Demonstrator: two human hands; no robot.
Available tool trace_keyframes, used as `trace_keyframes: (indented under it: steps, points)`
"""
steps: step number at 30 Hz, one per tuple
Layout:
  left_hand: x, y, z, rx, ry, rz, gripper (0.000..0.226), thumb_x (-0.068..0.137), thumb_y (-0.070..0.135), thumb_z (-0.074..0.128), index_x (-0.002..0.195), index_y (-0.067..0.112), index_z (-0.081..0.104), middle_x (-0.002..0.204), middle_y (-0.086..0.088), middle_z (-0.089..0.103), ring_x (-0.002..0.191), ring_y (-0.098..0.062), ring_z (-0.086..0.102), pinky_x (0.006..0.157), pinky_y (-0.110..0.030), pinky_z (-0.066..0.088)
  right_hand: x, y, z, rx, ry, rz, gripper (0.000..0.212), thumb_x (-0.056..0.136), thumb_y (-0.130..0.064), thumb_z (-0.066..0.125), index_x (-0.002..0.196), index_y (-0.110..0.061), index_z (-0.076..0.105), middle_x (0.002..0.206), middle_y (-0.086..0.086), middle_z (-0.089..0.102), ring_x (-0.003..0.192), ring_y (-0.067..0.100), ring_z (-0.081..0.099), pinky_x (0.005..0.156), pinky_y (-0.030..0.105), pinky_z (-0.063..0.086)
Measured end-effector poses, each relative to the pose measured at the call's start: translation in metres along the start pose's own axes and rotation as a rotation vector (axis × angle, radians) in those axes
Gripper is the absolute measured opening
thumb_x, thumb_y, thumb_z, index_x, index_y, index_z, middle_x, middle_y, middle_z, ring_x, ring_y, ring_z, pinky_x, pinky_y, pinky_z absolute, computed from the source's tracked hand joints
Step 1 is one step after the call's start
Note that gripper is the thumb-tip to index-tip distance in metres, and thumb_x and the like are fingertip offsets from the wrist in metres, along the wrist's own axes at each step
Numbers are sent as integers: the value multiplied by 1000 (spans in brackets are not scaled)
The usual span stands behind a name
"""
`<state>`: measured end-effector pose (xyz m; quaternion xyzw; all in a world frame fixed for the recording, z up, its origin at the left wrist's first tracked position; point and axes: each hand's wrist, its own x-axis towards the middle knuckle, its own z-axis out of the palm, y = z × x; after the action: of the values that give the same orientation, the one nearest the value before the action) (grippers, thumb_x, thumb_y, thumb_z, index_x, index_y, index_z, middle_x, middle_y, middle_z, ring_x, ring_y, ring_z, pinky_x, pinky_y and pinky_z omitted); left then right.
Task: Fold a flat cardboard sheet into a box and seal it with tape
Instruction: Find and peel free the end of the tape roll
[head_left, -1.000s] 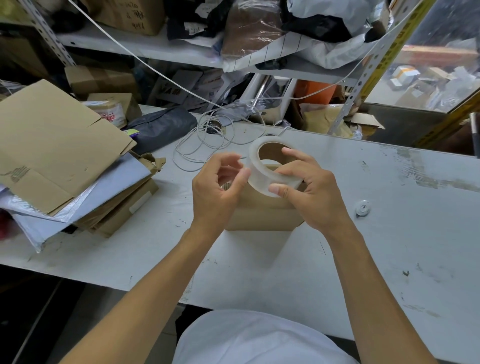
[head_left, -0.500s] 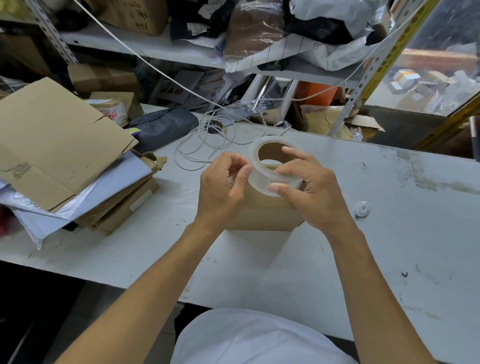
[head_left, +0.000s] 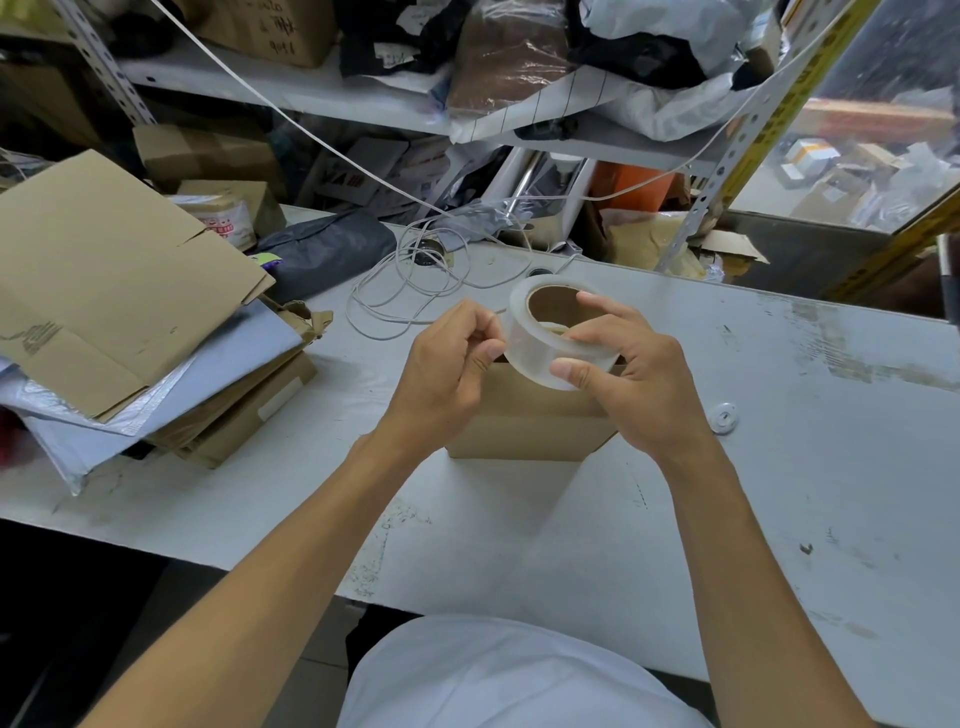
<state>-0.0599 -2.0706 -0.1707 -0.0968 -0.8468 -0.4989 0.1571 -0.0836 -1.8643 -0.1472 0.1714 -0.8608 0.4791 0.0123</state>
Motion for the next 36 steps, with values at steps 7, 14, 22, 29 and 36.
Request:
trace_keyframes:
  steps: [7, 14, 22, 29, 36]
  points:
    - [-7, 7, 3, -324, 2, -173, 9, 97, 13, 51, 96, 9, 58, 106, -3, 66, 103, -21, 64, 90, -41, 55, 2, -1, -1, -73, 5, 16, 25, 80, -23, 80, 103, -15, 75, 117, -16, 59, 125, -7, 46, 95, 15, 41]
    - [-4, 12, 10, -244, 114, -292, 17, 86, 13, 76, 86, 6, 60, 84, -1, 68, 77, -4, 65, 71, -40, 57, 3, -3, 2, -127, 12, 12, 30, 77, -34, 81, 102, -17, 75, 102, -22, 59, 117, -4, 49, 87, 2, 35]
    - [0, -5, 4, -331, 138, -423, 16, 81, 13, 76, 80, 12, 60, 81, -5, 69, 79, -16, 62, 77, -40, 52, 2, 18, 3, -185, -90, -124, 71, 68, -35, 88, 131, -20, 58, 145, -9, 48, 146, 12, 23, 113, 21, 22]
    - [4, -6, 4, -309, 177, -361, 14, 86, 11, 73, 82, 12, 60, 89, -5, 72, 94, -20, 69, 93, -46, 55, 6, 20, 5, -182, 30, -149, 64, 70, -39, 86, 126, -17, 63, 134, -7, 58, 133, 12, 44, 110, 19, 31]
    - [2, -6, 9, -336, 210, -370, 15, 88, 7, 72, 84, 1, 58, 101, -1, 74, 100, -17, 71, 92, -49, 56, 5, 19, 12, -140, 132, -123, 63, 66, -38, 89, 120, -16, 65, 131, -10, 59, 128, 11, 50, 106, 27, 42]
